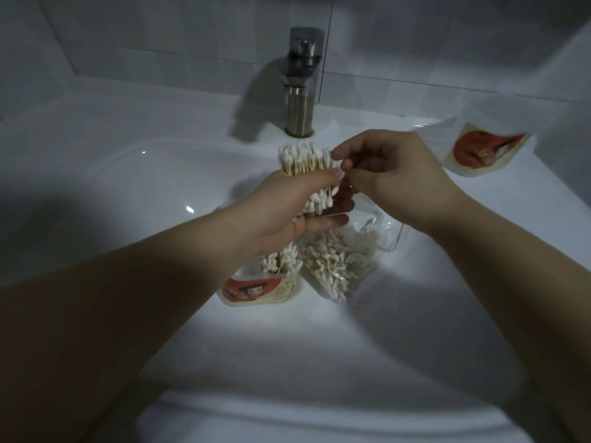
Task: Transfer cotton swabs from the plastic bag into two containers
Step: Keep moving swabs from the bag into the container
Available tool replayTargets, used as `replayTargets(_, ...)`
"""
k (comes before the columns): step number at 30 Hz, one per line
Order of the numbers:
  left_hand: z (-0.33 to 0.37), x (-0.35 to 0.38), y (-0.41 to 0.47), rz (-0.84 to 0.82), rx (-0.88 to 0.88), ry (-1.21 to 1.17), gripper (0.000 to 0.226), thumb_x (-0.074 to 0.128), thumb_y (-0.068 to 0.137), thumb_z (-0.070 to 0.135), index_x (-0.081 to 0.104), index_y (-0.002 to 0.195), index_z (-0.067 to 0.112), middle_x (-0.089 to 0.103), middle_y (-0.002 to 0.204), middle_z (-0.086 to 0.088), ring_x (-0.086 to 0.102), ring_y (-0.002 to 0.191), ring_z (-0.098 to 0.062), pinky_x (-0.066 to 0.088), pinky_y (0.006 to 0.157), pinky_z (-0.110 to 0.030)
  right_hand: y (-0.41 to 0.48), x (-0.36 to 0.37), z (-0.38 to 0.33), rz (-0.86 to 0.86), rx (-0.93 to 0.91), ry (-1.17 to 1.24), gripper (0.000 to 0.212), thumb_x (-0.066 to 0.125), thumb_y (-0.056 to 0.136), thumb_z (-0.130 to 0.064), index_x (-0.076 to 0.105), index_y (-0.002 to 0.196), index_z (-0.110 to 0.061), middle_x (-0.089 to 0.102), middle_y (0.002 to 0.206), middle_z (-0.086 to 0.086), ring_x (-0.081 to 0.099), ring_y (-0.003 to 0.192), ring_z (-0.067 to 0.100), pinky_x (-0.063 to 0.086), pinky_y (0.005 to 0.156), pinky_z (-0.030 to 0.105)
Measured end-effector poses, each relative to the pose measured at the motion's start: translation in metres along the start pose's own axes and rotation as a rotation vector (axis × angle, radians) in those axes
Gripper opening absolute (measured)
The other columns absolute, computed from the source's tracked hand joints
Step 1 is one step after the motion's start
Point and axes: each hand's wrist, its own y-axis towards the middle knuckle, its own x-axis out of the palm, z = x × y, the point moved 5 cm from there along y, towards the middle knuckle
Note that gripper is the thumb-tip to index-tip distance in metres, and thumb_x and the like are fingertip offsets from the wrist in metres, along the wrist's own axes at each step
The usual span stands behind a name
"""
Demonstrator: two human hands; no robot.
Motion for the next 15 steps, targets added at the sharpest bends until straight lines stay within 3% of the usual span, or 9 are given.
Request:
replayTargets(3, 0.000, 0.000, 0.000, -0.012, -0.024, -0.020, 0.018, 0.071, 0.095, 0.013, 0.074, 0.109, 0.002, 0.076, 0.094, -0.013, 0.076, 0.080, -0.024, 0.062, 0.070, -0.034, 0.001, -0.002, 0.001, 0.003, -0.019, -0.067, 0.034, 0.064, 0.086, 0.004, 0.072, 0.107, -0.022, 0.073, 0.089, -0.002, 0.074, 0.077, 0.015, 0.061, 0.080, 0.030)
replayTargets(6, -0.002, 0.001, -0.001, -0.015, -0.024, 0.029, 0.012, 0.070, 0.095, 0.007, 0.072, 0.104, 0.000, 0.074, 0.084, -0.011, 0.072, 0.070, -0.018, 0.061, 0.067, -0.030, 0.000, 0.000, 0.000, -0.023, -0.047, -0.150, 0.037, 0.067, 0.085, 0.001, 0.069, 0.109, -0.026, 0.071, 0.089, -0.007, 0.073, 0.076, 0.009, 0.058, 0.075, 0.023)
replayTargets(10, -0.001, -0.001, 0.001, 0.067, 0.009, 0.120, 0.005, 0.068, 0.095, 0.004, 0.071, 0.099, 0.003, 0.068, 0.073, -0.007, 0.063, 0.059, -0.014, 0.057, 0.058, -0.027, 0.002, 0.003, 0.006, -0.021, -0.053, -0.186, 0.047, 0.061, 0.087, -0.002, 0.064, 0.125, -0.030, 0.066, 0.114, -0.012, 0.073, 0.085, 0.005, 0.054, 0.071, 0.016)
replayTargets(13, -0.001, -0.003, 0.001, 0.073, 0.023, 0.214, 0.006, 0.068, 0.095, 0.004, 0.072, 0.099, 0.004, 0.067, 0.071, -0.006, 0.063, 0.057, -0.013, 0.056, 0.056, -0.027, 0.006, 0.004, 0.020, -0.004, 0.093, 0.016, 0.051, 0.051, 0.090, 0.002, 0.062, 0.135, -0.020, 0.069, 0.124, -0.005, 0.070, 0.106, 0.006, 0.057, 0.092, 0.028)
replayTargets(15, -0.002, -0.002, 0.000, 0.052, 0.028, 0.270, 0.006, 0.068, 0.095, 0.004, 0.072, 0.100, 0.005, 0.066, 0.069, -0.005, 0.063, 0.058, -0.012, 0.058, 0.059, -0.027, 0.006, 0.009, 0.024, -0.048, 0.147, 0.119, 0.051, 0.048, 0.092, 0.007, 0.059, 0.139, -0.010, 0.068, 0.129, 0.003, 0.065, 0.117, 0.005, 0.057, 0.097, 0.034)
